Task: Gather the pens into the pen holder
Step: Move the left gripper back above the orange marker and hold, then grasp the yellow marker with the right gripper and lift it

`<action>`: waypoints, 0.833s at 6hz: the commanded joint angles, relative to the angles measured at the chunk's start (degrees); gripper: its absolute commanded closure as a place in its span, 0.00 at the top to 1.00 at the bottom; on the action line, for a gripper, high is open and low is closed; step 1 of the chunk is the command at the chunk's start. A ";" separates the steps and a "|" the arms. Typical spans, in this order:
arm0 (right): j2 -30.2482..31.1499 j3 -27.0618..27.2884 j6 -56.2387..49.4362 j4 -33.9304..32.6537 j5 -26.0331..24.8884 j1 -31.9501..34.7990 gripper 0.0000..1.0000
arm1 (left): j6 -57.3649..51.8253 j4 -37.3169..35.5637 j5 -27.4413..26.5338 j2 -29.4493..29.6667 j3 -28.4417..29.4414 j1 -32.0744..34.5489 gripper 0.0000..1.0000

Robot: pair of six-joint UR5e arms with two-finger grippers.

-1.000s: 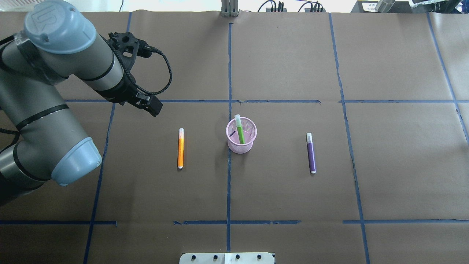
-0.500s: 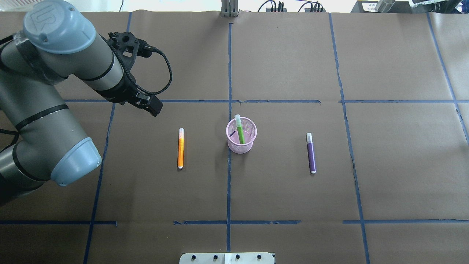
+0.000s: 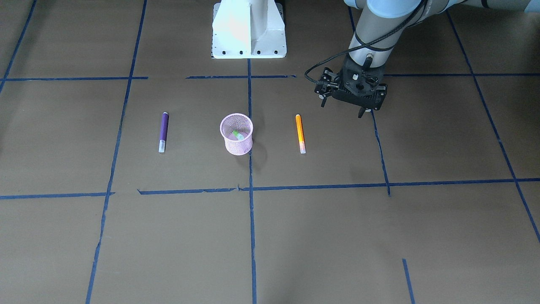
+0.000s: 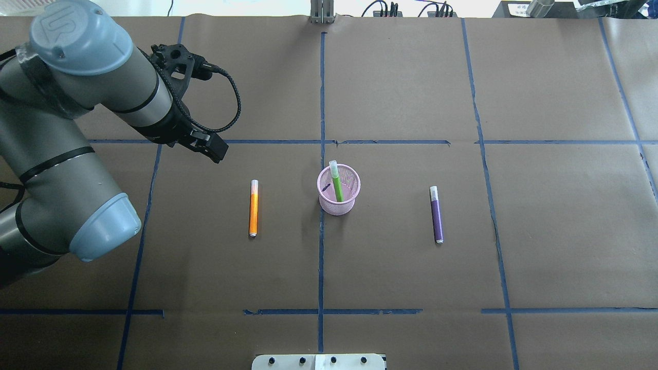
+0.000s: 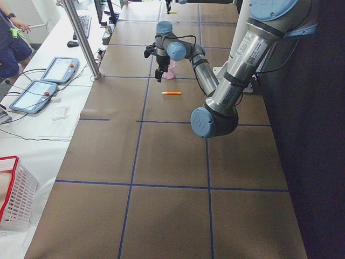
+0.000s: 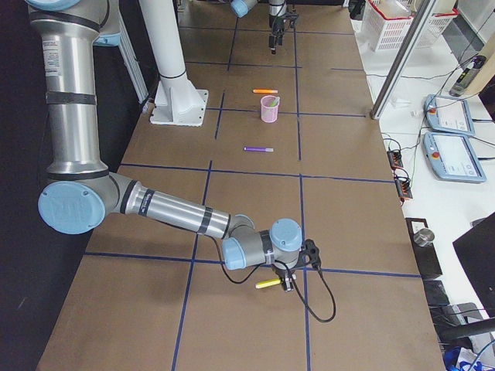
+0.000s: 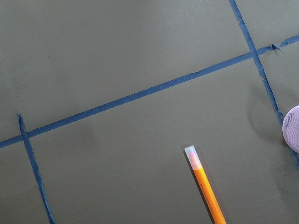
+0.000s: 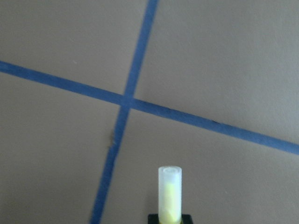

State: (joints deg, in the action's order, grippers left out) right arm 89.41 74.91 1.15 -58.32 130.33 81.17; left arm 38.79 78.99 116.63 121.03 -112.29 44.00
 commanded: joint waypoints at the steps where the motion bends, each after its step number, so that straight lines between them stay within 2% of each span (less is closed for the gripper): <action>1: -0.63 12.83 0.52 -0.03 2.82 -0.05 0.05 | 0.06 -0.07 0.00 0.00 -0.03 0.03 1.00; 3: -1.25 18.32 2.02 0.05 7.89 -0.66 0.00 | 0.06 -0.07 -0.09 0.00 0.41 0.03 1.00; 4: -5.78 20.52 5.41 0.05 7.48 -3.80 0.00 | 0.15 -0.07 0.00 0.08 0.49 -0.06 1.00; 5: -10.70 21.24 16.93 0.05 6.09 -6.96 0.00 | 0.50 0.02 0.00 0.09 0.58 -0.06 1.00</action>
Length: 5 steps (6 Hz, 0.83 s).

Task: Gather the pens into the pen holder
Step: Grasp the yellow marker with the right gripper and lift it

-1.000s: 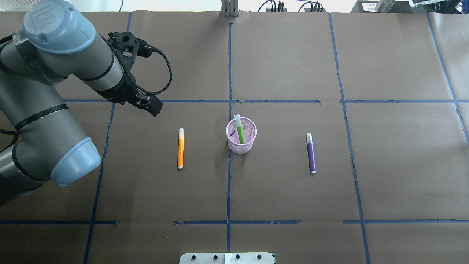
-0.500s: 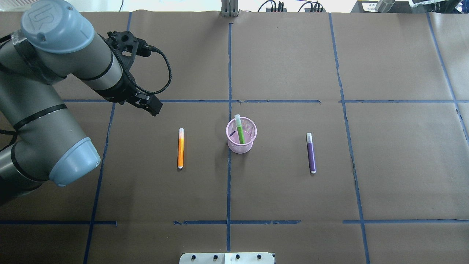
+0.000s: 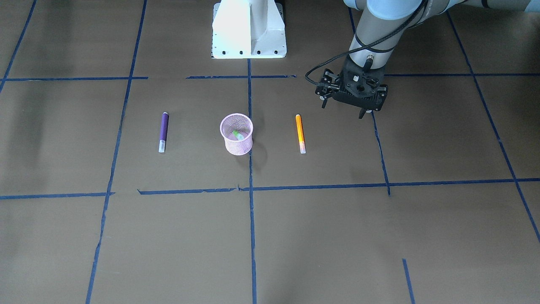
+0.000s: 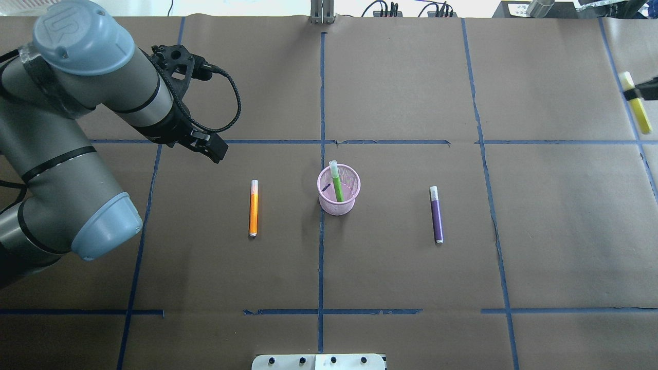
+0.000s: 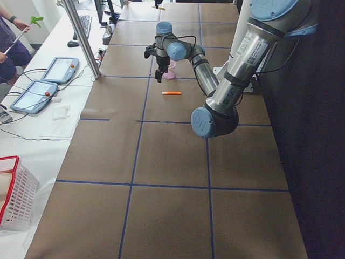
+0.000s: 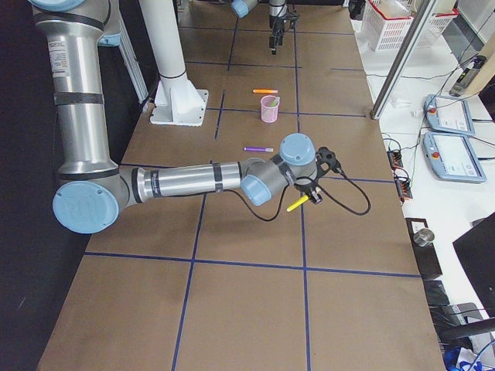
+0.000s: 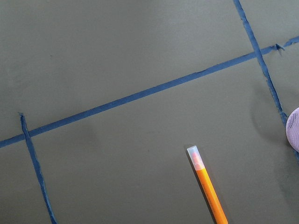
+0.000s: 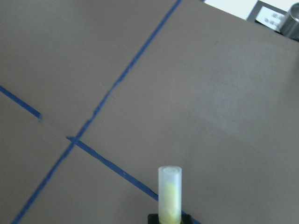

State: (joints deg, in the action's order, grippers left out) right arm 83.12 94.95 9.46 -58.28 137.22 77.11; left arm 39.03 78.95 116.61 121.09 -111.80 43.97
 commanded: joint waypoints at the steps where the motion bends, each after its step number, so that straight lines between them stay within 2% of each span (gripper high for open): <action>1: -7.15 3.64 17.26 -0.08 -9.08 -9.37 0.00 | 0.35 0.06 0.02 0.03 0.18 -0.02 1.00; 3: -11.64 6.72 31.51 -0.69 -19.22 -17.83 0.00 | 0.52 -0.02 0.11 0.03 0.36 0.07 1.00; 5: -16.99 7.96 46.55 -2.61 -38.94 -31.86 0.00 | -0.18 0.06 0.11 -0.15 1.23 0.59 1.00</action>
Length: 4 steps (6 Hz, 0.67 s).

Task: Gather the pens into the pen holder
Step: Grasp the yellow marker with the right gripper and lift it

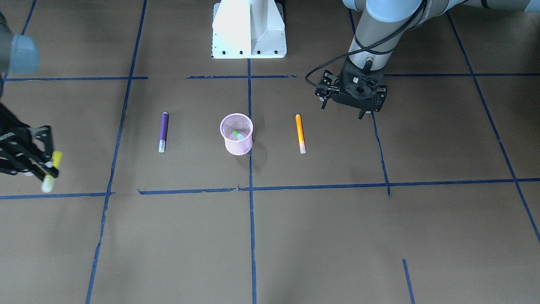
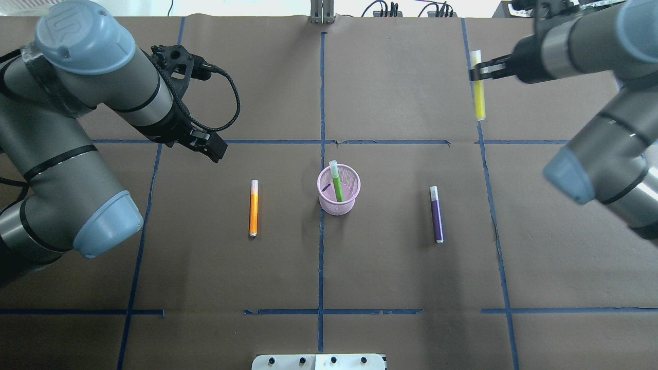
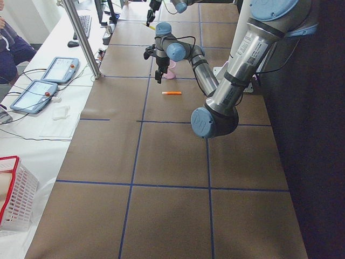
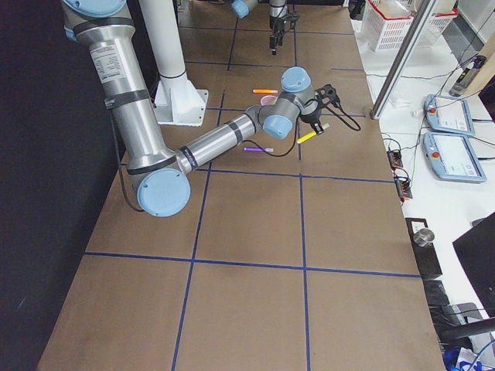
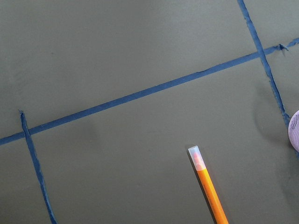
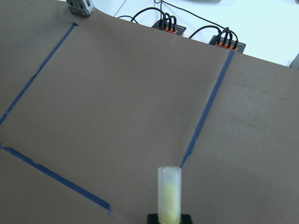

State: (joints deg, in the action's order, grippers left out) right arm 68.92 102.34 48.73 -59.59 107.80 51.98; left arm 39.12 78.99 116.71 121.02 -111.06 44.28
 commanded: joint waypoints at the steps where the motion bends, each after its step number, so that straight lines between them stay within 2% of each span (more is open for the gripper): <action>1: -6.31 3.45 9.96 -9.24 -16.59 -12.11 0.00 | -0.27 0.02 0.01 -0.08 0.93 0.46 1.00; 2: -9.04 4.09 14.86 -13.15 -24.66 -17.47 0.00 | -0.36 0.37 0.01 -0.08 1.63 0.46 1.00; 4: -12.74 4.18 21.30 -16.67 -36.56 -25.49 0.00 | -0.36 0.55 0.01 0.00 2.86 1.16 1.00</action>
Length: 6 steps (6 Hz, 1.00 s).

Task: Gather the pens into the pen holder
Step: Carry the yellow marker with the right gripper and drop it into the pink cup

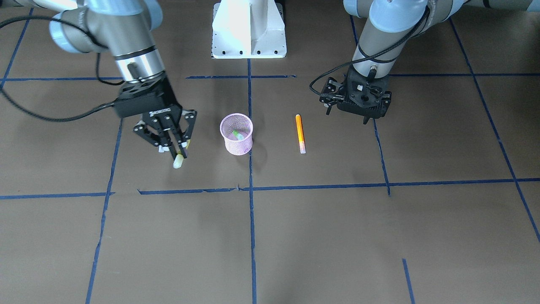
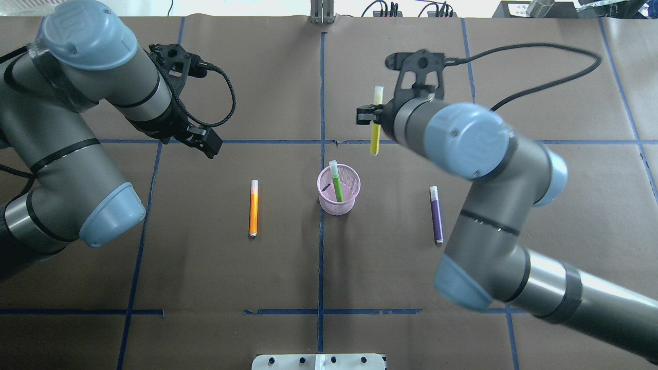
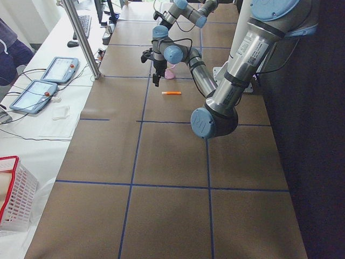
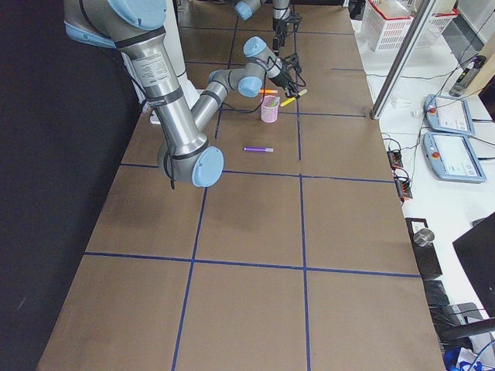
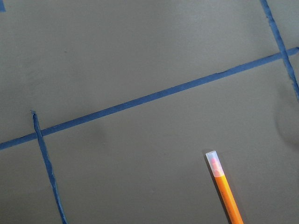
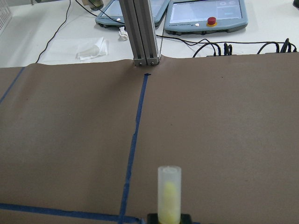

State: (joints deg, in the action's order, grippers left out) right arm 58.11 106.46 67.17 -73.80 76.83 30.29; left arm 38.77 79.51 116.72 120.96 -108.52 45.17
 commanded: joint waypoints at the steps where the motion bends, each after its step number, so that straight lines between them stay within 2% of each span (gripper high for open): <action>1: -2.47 -0.37 3.49 -2.93 -8.94 -6.01 0.00 | 0.08 0.03 0.09 -0.03 0.33 0.27 1.00; 4: -1.43 -0.99 3.50 -2.93 -13.97 -11.72 0.00 | 0.08 0.11 0.09 0.06 0.51 0.27 1.00; 5: -0.99 -1.51 3.50 -2.58 -16.77 -13.05 0.01 | 0.08 0.11 0.09 0.06 0.51 0.27 1.00; 6: -0.98 -2.12 3.50 -2.41 -17.41 -13.15 0.02 | 0.08 0.11 0.09 0.15 0.51 0.27 1.00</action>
State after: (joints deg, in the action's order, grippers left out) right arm 56.99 104.90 70.66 -76.40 60.61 17.67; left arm 38.85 79.62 116.81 121.06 -108.02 45.44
